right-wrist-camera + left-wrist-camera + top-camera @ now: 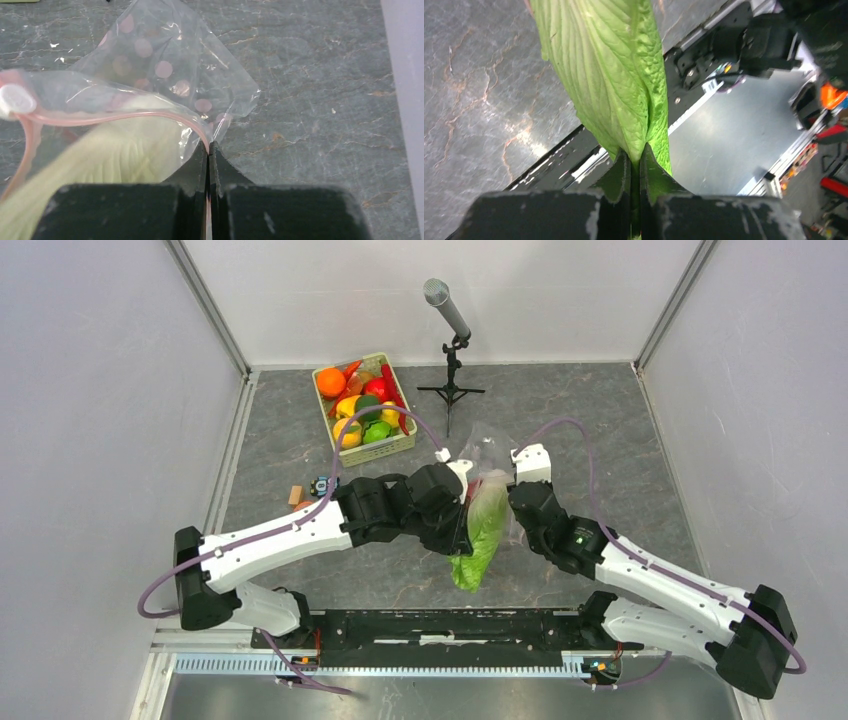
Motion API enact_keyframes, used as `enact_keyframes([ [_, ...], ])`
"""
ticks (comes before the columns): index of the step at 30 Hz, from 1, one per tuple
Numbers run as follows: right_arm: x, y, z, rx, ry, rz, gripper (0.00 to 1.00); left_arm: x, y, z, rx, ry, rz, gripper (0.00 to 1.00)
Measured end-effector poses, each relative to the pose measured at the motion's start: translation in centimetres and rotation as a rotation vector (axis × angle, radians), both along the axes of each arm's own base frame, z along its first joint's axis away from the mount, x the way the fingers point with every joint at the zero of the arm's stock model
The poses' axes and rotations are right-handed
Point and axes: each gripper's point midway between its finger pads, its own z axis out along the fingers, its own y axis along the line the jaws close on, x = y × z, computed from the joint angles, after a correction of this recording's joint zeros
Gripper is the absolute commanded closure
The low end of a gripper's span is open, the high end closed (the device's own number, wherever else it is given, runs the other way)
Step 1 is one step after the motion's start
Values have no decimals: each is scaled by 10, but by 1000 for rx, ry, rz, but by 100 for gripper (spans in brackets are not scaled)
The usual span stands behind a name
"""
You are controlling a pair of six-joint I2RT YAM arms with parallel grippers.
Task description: Open the zip-top bag and remove the fake food
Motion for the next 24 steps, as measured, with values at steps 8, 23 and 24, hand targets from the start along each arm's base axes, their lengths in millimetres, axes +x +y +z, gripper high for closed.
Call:
enact_keyframes([
  [8,5,-13,-1,-114,2,-49,100,-18,16,2,36,-43,-153,98],
  [23,7,-72,-3,-239,24,-251,100,1,77,86,-125,-219,-81,98],
  [24,7,-75,-5,-244,31,-261,100,11,84,89,-126,-237,-43,98],
])
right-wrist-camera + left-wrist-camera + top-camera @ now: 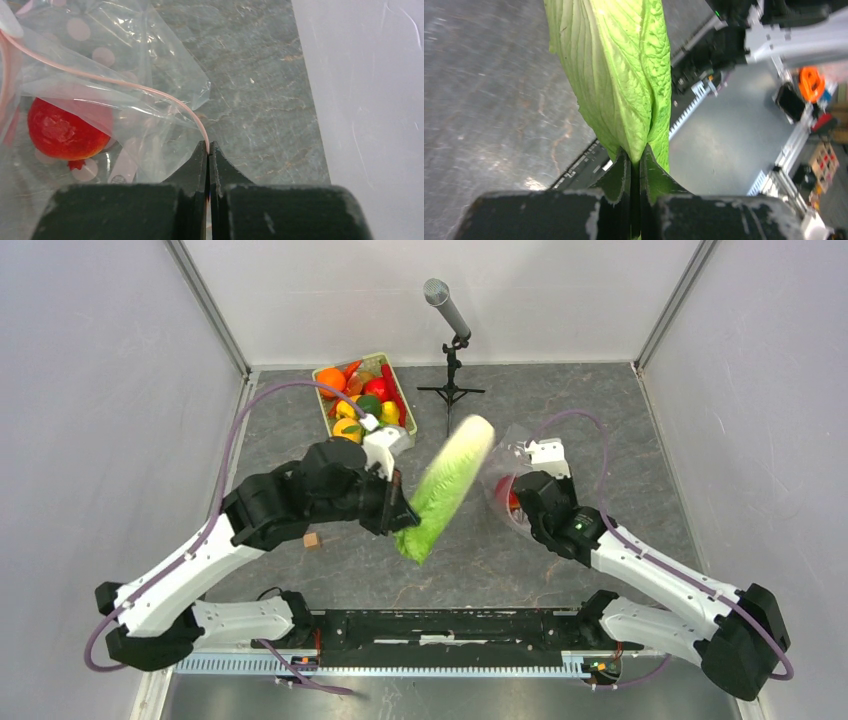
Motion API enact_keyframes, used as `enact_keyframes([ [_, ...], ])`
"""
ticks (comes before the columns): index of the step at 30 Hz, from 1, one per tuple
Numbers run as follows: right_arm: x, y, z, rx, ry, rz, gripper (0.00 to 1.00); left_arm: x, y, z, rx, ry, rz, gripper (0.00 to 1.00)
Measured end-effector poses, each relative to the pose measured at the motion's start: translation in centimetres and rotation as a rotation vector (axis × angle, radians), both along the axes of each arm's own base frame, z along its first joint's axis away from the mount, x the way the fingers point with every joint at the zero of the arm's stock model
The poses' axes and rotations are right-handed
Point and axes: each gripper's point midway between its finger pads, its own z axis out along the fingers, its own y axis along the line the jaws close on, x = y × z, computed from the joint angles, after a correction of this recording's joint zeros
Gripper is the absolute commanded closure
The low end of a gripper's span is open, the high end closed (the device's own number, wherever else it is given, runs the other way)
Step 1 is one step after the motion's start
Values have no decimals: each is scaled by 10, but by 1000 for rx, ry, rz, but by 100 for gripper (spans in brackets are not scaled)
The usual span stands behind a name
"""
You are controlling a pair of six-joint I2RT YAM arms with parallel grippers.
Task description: Open the zip-top bag and remove the fake food
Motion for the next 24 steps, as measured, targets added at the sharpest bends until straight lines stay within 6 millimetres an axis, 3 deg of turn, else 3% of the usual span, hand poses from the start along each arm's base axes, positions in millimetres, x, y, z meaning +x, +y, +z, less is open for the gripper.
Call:
enact_keyframes([
  [7,-8,-15,-12,-16,28,-28,100,64,40,-1,67,-87,265,98],
  [13,-13,-17,-4,31,-11,-16,100,128,64,-18,197,-137,495,98],
  [24,-17,-20,18,92,-86,8,100,269,89,-78,319,-111,805,98],
])
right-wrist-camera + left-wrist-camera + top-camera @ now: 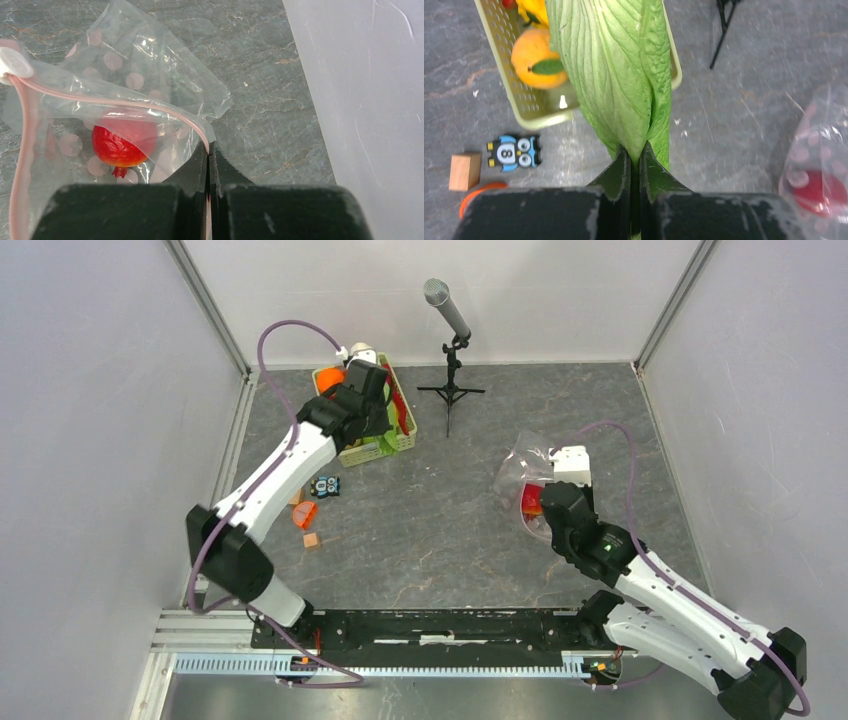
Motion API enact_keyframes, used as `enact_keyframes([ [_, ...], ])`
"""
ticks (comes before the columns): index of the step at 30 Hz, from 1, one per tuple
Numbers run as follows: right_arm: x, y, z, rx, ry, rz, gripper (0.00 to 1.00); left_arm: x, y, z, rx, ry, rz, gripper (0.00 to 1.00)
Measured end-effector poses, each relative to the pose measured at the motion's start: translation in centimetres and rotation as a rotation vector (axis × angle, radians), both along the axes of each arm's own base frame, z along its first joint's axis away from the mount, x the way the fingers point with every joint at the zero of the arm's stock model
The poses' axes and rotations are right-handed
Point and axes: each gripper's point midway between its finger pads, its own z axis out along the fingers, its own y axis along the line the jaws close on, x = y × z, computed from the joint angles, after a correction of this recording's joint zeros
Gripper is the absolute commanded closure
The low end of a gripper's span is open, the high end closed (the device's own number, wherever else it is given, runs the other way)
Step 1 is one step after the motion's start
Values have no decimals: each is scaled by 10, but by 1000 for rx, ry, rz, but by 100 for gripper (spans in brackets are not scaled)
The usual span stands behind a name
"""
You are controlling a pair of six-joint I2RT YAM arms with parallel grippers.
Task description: Open the zip-top bag and remove the fake food
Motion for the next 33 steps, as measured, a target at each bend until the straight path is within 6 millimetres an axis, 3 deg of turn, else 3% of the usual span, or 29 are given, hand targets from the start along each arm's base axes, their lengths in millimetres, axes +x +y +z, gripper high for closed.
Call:
enact_keyframes([
  [6,-1,-1,-6,-21,8,16,100,60,-1,-18,5,-11,61,97],
  [9,-2,0,-10,-30,20,29,100,80,1,-24,6,-9,82,84],
  [12,-1,0,-11,-34,22,34,100,94,5,-32,12,2,98,79],
  [19,0,1,-12,-38,16,40,100,101,8,-44,22,31,84,60],
  [33,0,2,-12,-37,15,44,100,100,-5,-37,-26,37,30,48],
])
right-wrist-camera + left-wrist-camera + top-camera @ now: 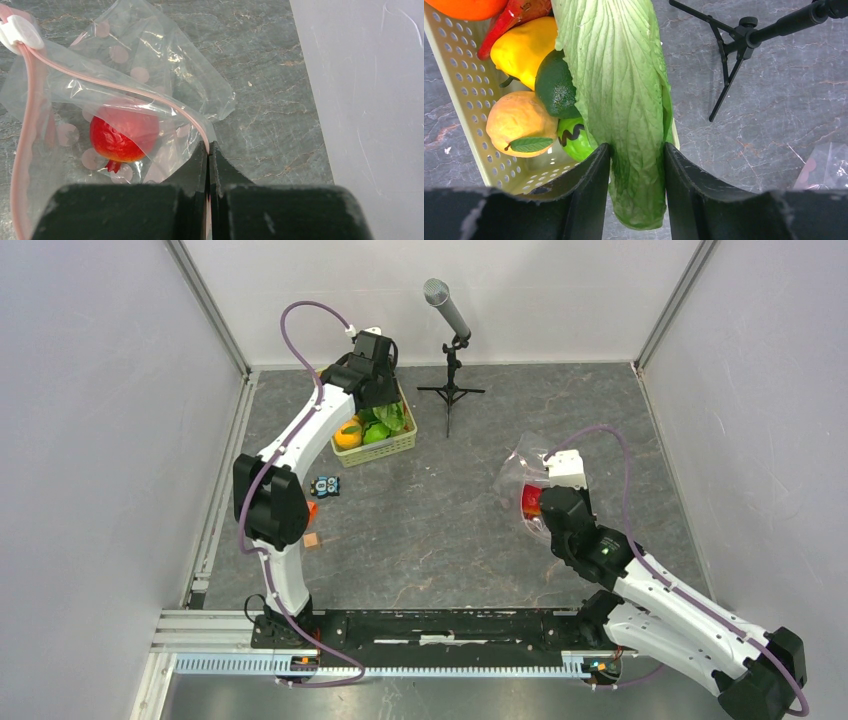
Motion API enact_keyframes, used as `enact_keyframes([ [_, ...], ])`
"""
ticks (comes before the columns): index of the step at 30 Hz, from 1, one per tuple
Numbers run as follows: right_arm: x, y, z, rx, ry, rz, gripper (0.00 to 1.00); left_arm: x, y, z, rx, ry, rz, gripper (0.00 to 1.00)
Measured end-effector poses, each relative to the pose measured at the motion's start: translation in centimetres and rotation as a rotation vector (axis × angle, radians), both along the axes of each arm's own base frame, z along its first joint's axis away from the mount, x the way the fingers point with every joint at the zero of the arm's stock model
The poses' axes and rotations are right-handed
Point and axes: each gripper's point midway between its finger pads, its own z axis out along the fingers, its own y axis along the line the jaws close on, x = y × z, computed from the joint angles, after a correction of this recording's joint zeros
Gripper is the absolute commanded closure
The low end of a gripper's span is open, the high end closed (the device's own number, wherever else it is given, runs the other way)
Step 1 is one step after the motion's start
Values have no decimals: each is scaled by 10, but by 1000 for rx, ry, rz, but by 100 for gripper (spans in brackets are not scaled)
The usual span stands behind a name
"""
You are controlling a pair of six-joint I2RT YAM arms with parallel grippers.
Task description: Open the zip-top bag and remove the fake food
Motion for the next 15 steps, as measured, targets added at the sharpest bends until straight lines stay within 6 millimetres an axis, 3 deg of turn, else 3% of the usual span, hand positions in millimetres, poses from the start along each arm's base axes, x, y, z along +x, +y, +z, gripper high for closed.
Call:
enact_keyframes([
  [8,-1,0,-2,2,7,6,100,-2,-4,-1,-19,9,-15,16],
  [15,-2,0,-2,-4,12,12,100,-9,-5,11,-35,5,-30,10],
])
